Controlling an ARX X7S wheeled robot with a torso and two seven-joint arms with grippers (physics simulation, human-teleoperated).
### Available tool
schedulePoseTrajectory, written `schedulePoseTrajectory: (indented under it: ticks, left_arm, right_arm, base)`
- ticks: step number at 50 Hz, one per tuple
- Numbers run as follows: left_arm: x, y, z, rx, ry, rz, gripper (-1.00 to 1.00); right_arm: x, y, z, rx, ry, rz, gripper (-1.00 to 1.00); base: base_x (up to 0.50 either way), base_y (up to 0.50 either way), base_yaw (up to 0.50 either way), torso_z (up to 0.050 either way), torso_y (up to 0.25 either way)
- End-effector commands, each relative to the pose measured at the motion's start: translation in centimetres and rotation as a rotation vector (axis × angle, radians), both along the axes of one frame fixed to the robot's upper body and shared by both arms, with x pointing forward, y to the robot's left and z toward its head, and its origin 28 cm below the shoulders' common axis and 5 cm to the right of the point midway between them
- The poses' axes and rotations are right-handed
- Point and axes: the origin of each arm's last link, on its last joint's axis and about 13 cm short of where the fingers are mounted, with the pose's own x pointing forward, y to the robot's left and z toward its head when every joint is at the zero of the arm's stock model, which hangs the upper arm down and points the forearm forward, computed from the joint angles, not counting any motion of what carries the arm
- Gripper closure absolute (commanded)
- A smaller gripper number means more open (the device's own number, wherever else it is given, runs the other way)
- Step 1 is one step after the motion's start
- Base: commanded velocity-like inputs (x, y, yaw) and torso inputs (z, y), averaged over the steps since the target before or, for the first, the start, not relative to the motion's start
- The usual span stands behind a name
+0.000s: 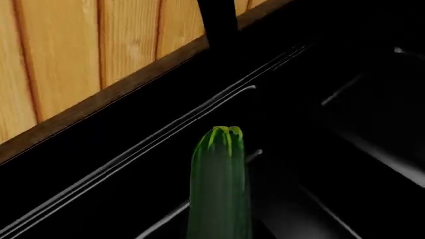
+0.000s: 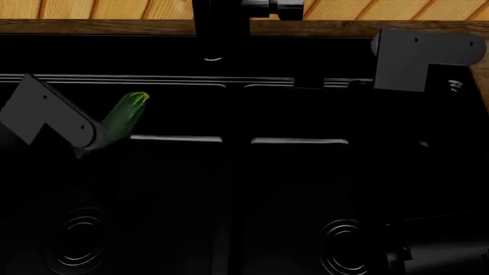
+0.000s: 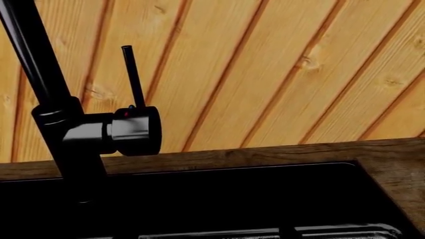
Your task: Pick the zucchini from the sink and place it on the plate located on the counter
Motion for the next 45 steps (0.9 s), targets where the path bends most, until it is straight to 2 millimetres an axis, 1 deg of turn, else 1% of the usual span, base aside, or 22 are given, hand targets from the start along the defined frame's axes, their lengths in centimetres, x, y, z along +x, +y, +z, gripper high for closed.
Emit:
schedulePoseTrajectory:
  ticks: [1,12,18,32,45]
  left_arm:
    - [-0.41,0.38,1.56,-0.176,-0.135,0.057,1.0]
    - [-0.36,0.37,1.05,-0.191,-0.129,0.071,1.0]
    - [-0.35,0.23,0.7,-0.192,-0.113,0.072,1.0]
    - [-0.25,0.09,0.78,-0.196,-0.11,0.078,1.0]
    - [-0.43,0.26,0.85,-0.209,-0.114,0.091,1.0]
  right_arm:
    - [-0.14,0.13,-0.03,0.002,-0.001,0.003,-1.0]
    - [-0.2,0.15,-0.33,0.006,0.001,0.001,-1.0]
    - [-0.24,0.08,-0.37,0.007,0.001,0.0,-1.0]
    - [-0.4,-0.07,-0.4,0.01,0.001,-0.002,-1.0]
    - [-0.44,0.22,-0.13,0.004,-0.002,0.004,-1.0]
  base:
    - [0.0,0.0,0.0,0.0,0.0]
    - [0.0,0.0,0.0,0.0,0.0]
    - [0.0,0.0,0.0,0.0,0.244]
    - [0.0,0.0,0.0,0.0,0.25]
    - [0.0,0.0,0.0,0.0,0.25]
